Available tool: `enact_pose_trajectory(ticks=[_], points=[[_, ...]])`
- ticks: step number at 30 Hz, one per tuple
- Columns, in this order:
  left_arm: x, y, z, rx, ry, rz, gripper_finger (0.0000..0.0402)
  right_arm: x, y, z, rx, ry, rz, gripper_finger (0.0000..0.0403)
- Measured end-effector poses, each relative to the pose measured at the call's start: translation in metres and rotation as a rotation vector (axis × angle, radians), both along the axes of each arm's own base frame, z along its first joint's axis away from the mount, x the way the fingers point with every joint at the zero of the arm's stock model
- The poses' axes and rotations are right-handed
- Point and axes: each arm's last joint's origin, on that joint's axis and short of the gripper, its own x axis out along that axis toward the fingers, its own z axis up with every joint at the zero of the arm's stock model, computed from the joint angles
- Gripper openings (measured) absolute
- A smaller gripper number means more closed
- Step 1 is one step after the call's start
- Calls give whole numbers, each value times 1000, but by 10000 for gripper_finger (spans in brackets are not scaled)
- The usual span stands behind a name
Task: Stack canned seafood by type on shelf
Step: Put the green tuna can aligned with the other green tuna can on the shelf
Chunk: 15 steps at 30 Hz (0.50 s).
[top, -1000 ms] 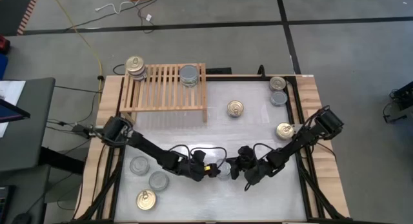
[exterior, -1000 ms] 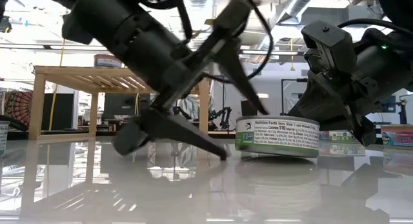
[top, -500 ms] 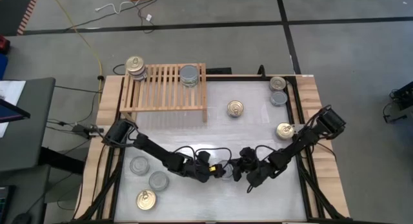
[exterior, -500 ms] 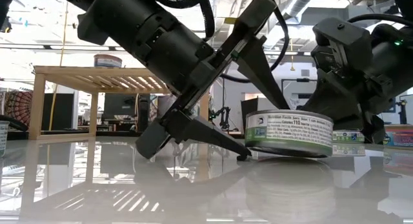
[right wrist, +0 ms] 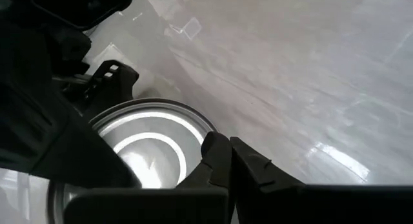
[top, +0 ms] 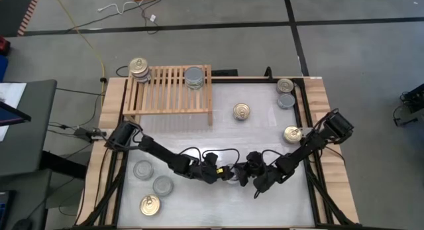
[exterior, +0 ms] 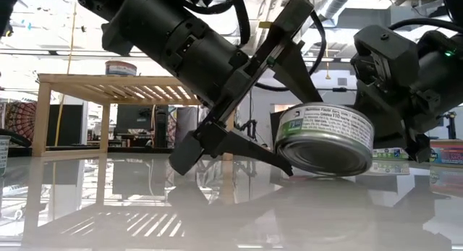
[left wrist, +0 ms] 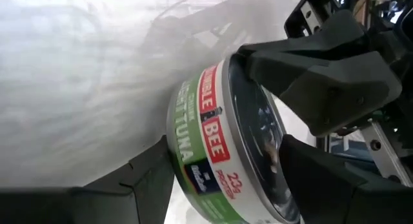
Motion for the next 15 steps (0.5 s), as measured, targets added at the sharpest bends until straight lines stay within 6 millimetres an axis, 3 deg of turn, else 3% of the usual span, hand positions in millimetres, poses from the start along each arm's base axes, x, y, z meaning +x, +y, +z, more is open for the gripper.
enact_pose_trajectory(ticks=[4,8,15], points=[[0,1,0,11,10,-28,241,0,0,0,-1,-3,-2,26],[1,2,0,19,18,-64,197,0,0,1,-5,-5,-1,28],[1,4,2,54,15,-93,137,-1,3,2,-17,1,30,57]])
